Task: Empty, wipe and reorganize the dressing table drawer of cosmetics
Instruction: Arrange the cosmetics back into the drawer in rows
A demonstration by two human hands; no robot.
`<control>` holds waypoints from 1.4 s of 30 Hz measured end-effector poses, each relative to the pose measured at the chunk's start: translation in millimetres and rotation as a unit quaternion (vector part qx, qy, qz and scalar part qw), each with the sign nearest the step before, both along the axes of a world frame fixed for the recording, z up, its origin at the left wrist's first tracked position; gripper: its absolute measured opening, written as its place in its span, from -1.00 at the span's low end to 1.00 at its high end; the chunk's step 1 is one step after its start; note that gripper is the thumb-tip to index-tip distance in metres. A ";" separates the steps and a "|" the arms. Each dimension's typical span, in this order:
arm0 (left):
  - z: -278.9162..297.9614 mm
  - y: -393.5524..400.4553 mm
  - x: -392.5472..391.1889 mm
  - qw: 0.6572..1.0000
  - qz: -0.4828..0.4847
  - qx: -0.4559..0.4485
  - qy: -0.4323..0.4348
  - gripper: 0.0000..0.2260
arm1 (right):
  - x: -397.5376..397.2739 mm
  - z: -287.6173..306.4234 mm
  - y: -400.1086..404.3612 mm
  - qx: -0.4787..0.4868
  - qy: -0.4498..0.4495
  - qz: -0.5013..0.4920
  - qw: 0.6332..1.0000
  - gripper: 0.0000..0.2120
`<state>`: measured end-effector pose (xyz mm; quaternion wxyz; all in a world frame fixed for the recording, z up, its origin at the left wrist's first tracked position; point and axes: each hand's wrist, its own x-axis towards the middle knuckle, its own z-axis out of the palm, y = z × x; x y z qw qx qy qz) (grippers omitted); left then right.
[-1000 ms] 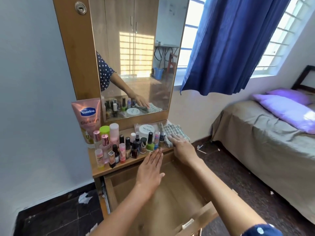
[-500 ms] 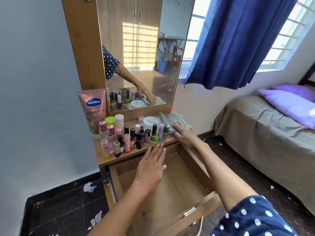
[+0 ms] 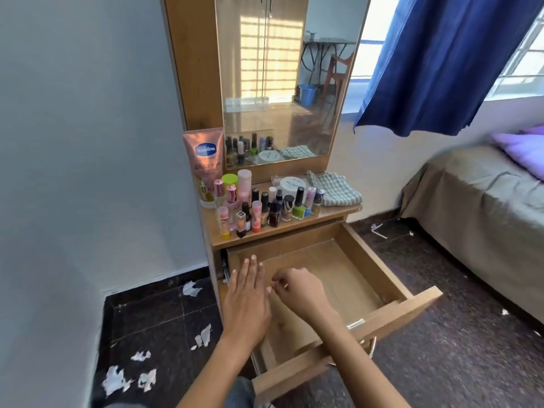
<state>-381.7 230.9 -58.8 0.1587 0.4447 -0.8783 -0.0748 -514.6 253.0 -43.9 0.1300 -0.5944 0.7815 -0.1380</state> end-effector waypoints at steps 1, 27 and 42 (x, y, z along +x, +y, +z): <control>-4.1 0.4 1.8 1.000 0.006 0.004 0.000 -0.53 | 7.0 -3.9 -2.9 0.007 0.006 0.001 1.000 -0.74; 45.2 -71.1 40.3 0.956 0.108 -0.183 0.201 -0.49 | 2.9 -21.4 -8.9 -0.122 -0.079 -0.025 0.989 -0.79; 51.1 -66.2 29.4 0.927 0.019 -0.105 0.360 -0.76 | 2.1 -21.8 -7.9 -0.203 -0.122 0.008 0.972 -0.83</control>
